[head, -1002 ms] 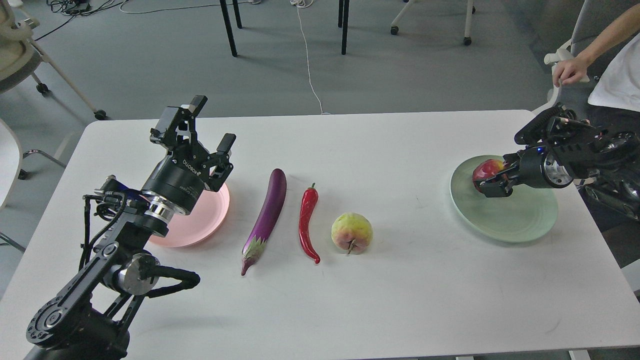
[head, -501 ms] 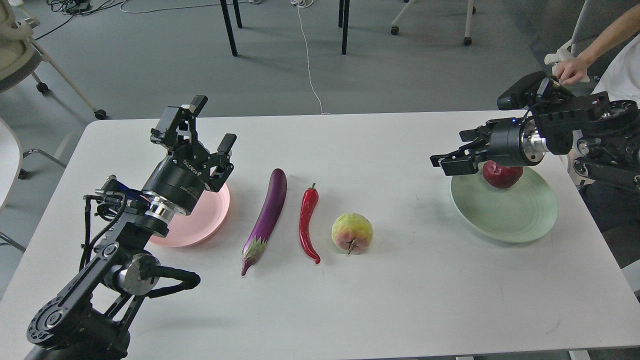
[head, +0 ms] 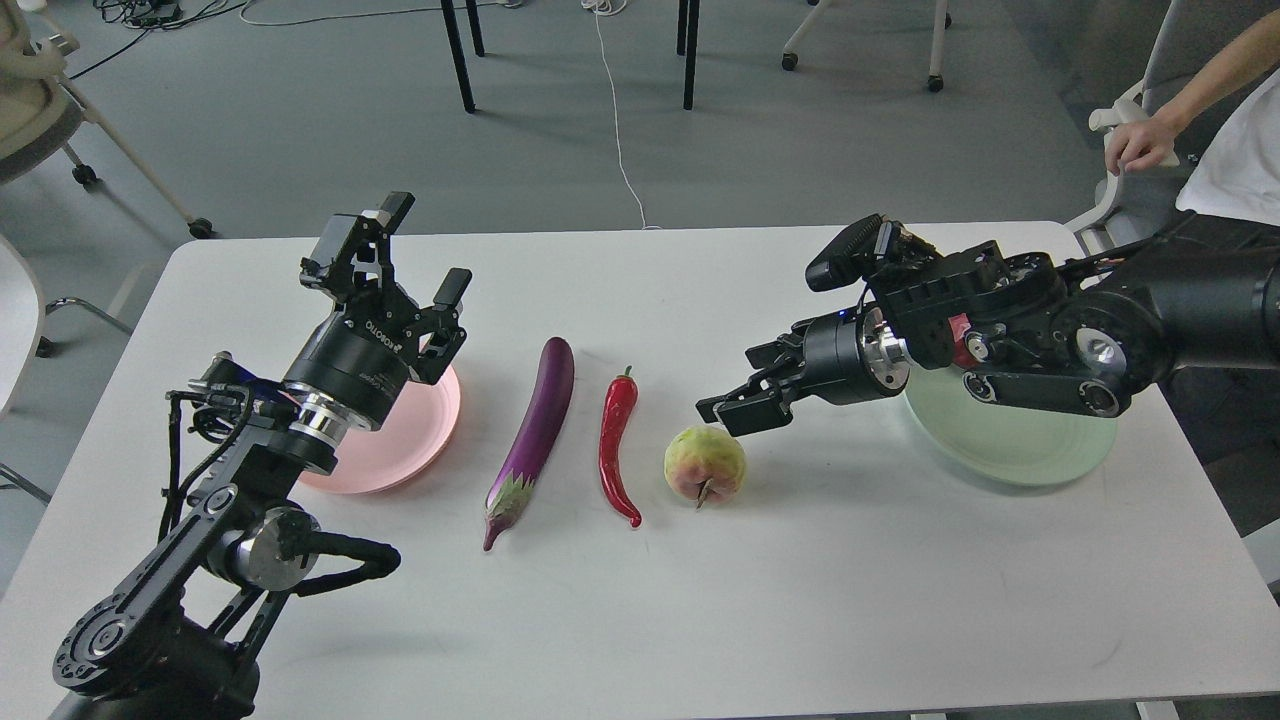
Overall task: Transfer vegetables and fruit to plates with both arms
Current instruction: 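Reach the right gripper to the peach and grasp it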
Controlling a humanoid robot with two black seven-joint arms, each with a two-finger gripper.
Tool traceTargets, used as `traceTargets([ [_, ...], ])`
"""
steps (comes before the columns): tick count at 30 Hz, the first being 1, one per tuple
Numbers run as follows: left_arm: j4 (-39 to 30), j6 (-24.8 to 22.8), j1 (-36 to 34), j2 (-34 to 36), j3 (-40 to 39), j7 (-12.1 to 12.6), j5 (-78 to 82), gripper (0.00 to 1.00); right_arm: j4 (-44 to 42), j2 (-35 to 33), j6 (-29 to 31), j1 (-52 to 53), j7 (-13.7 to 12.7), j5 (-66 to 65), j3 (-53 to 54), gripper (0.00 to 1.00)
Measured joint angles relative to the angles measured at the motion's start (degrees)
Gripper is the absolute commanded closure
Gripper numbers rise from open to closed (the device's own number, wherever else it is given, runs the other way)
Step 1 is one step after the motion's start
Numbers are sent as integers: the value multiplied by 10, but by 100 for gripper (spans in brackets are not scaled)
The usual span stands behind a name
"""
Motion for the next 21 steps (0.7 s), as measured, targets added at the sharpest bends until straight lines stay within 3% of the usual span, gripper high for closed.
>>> traceTargets([
  [8,0,0,0,0,0,0,0,2,-42,61,-2,-33,0,3,-20,2],
  [21,0,0,1,-1,0,0,0,2,-71,91,-3,-61,0,4,-23,4],
])
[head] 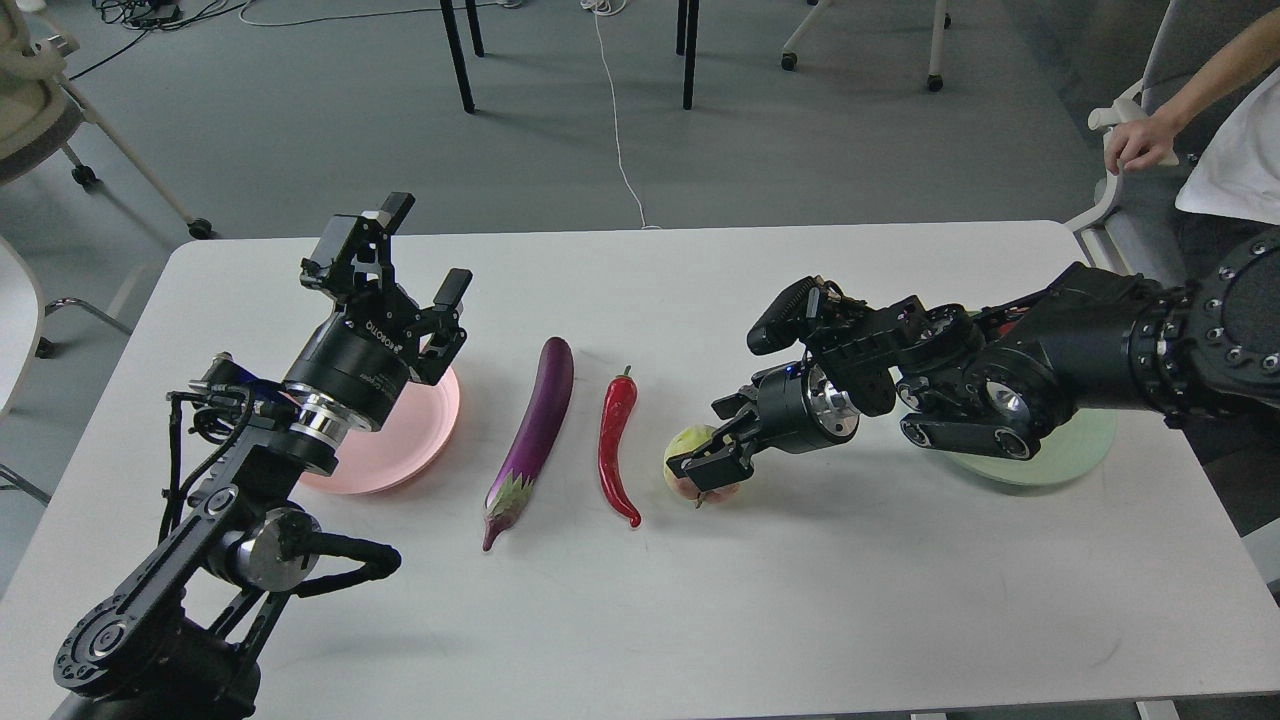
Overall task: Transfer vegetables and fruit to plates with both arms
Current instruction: 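Reach the right gripper to the peach and grasp it, then carry the peach with the right gripper onto the green plate and release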
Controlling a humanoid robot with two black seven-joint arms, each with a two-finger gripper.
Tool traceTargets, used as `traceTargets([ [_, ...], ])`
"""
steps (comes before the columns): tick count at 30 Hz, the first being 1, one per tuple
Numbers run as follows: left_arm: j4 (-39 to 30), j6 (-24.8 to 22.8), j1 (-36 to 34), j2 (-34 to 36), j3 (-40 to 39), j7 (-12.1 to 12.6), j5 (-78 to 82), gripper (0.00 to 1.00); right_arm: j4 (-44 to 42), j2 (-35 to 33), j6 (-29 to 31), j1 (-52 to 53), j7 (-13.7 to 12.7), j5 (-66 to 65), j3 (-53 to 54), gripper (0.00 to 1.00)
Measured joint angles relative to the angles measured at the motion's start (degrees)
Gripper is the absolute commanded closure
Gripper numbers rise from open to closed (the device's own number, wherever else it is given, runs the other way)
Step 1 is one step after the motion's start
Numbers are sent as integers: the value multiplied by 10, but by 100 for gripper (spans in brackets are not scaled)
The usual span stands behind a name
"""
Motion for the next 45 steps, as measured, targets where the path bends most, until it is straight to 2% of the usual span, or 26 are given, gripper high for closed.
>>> traceTargets([
  [6,0,0,0,0,0,0,0,2,-2,4,0,-4,0,0,0,11],
  [11,0,0,-1,1,0,0,0,2,-2,6,1,-4,0,0,-15,31],
  [13,0,0,-1,1,0,0,1,2,-2,8,1,-2,0,0,-25,48],
  [14,0,0,-1,1,0,0,1,2,-2,8,1,-1,0,0,-29,52],
  [24,0,0,0,1,0,0,3,2,4,-5,3,25,0,1,-38,53],
  [33,0,-1,-1,4,0,0,2,2,15,-134,-1,104,0,-21,-41,52],
  [40,-6,-1,0,3,0,0,2,2,14,-242,0,92,0,-117,-58,52],
  [45,-7,-1,0,0,1,0,2,2,11,-278,-1,63,0,-134,-66,51],
])
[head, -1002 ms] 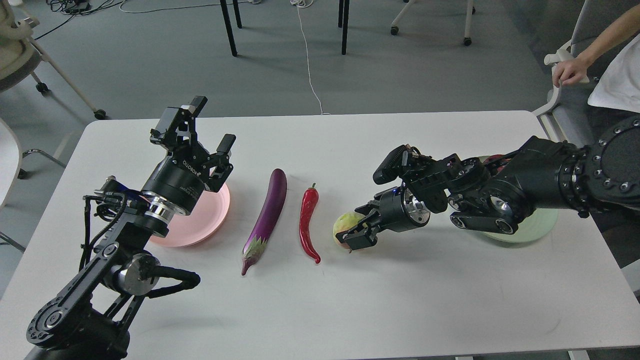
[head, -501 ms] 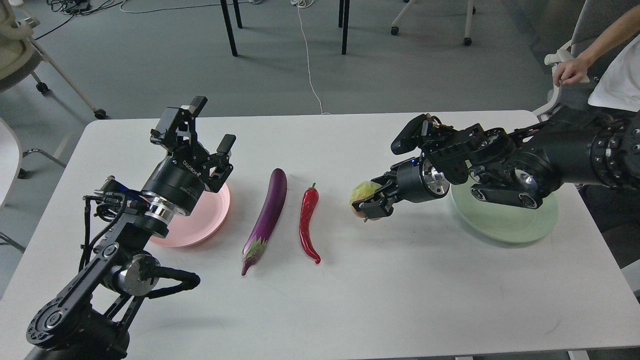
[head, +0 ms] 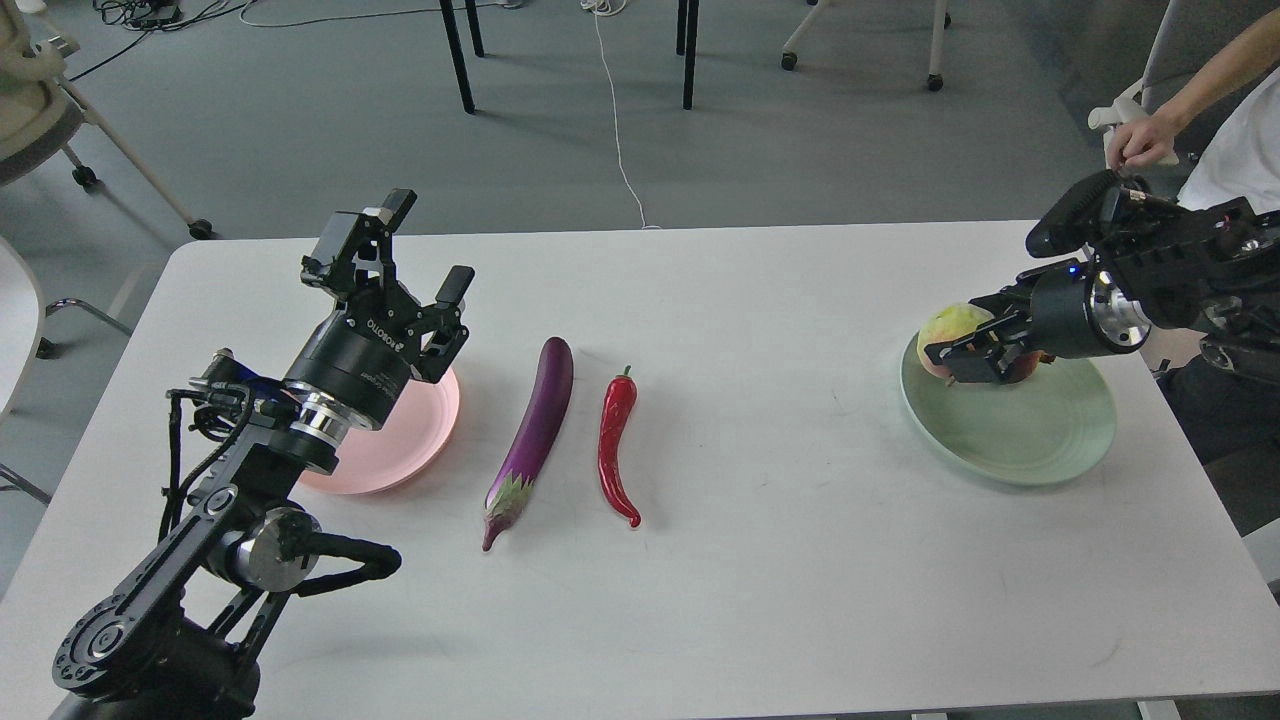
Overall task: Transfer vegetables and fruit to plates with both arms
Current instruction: 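Carry the peach with the right gripper onto the green plate and release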
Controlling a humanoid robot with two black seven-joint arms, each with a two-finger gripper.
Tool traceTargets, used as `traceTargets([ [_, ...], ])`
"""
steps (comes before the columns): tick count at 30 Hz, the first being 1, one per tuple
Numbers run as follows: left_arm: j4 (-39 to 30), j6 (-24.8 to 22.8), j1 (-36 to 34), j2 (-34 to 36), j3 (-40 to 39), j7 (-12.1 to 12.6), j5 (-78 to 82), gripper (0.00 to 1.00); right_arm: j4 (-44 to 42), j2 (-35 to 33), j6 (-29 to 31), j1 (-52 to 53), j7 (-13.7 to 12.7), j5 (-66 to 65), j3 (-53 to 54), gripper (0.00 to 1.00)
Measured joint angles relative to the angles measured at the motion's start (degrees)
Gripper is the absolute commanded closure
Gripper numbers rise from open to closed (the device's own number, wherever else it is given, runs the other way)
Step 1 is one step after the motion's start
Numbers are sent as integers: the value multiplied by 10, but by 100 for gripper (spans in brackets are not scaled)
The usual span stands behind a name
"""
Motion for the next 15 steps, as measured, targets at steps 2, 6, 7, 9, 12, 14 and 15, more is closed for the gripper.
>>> traceTargets([
  [2,-1,0,1,0,0,0,1,2,0,-9,-1,-12,0,-3,-1,51],
  [6,-1,0,3,-1,0,0,1,2,-8,-17,-2,-37,0,-9,-2,46],
  [7,-1,0,3,-1,0,0,1,2,-15,-18,-2,-45,0,-10,-2,43],
  [9,-1,0,3,-1,0,0,1,2,-23,-19,-2,-56,0,-13,-2,32],
  [12,-1,0,4,-1,0,0,1,2,-27,-19,-3,-64,0,-14,-2,19],
  [14,-1,0,4,-1,0,0,1,2,-26,-19,-3,-65,0,-14,0,11],
  [15,-1,0,4,-1,0,0,1,2,-25,-19,-3,-66,0,-14,1,7],
])
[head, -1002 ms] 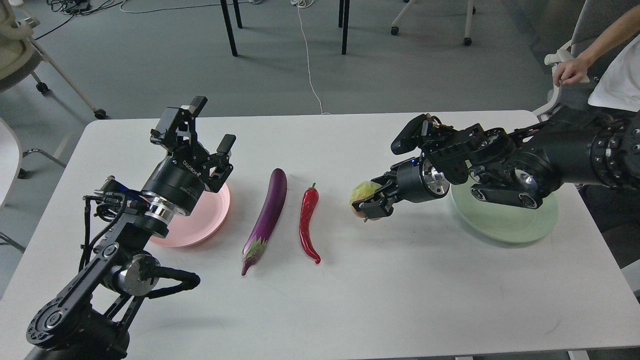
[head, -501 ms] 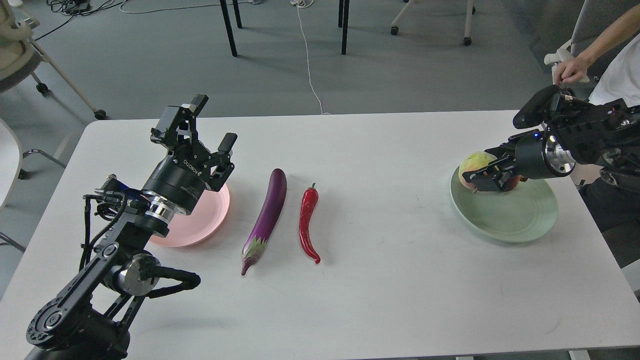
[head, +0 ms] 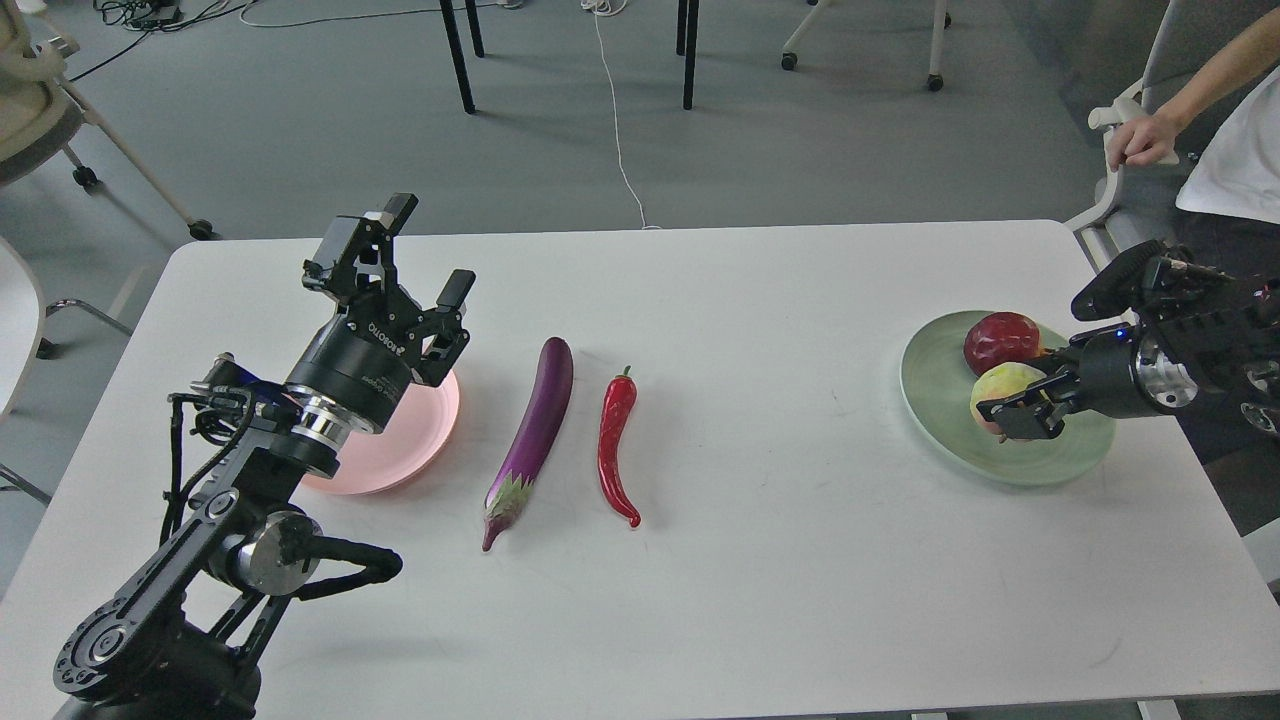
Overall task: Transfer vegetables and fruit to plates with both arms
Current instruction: 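Carry the peach with the right gripper onto the green plate and release, then raise the right gripper above the green plate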
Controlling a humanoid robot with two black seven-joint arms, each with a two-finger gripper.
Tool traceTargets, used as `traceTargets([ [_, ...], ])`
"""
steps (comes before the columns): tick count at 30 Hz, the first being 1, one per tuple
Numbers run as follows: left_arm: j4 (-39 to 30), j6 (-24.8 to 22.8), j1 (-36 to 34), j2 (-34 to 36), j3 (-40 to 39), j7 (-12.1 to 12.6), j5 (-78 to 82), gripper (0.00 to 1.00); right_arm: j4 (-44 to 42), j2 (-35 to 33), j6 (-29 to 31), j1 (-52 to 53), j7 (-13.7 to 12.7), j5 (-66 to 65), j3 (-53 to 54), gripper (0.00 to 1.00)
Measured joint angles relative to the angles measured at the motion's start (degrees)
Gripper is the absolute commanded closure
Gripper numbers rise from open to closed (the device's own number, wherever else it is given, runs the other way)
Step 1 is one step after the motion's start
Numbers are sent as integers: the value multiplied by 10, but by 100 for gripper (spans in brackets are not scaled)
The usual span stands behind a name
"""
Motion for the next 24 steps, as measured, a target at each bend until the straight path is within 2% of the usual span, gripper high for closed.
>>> traceTargets([
  [4,0,0,0,1,0,0,0,2,3,0,-3,0,0,1,3,3],
  [14,0,0,-1,1,0,0,0,2,24,-29,-8,15,0,7,43,2],
  [20,0,0,-1,5,0,-2,1,2,45,-71,-5,6,0,33,202,2],
  [24,0,0,-1,8,0,-18,24,2,48,-76,-4,-77,0,175,336,2],
])
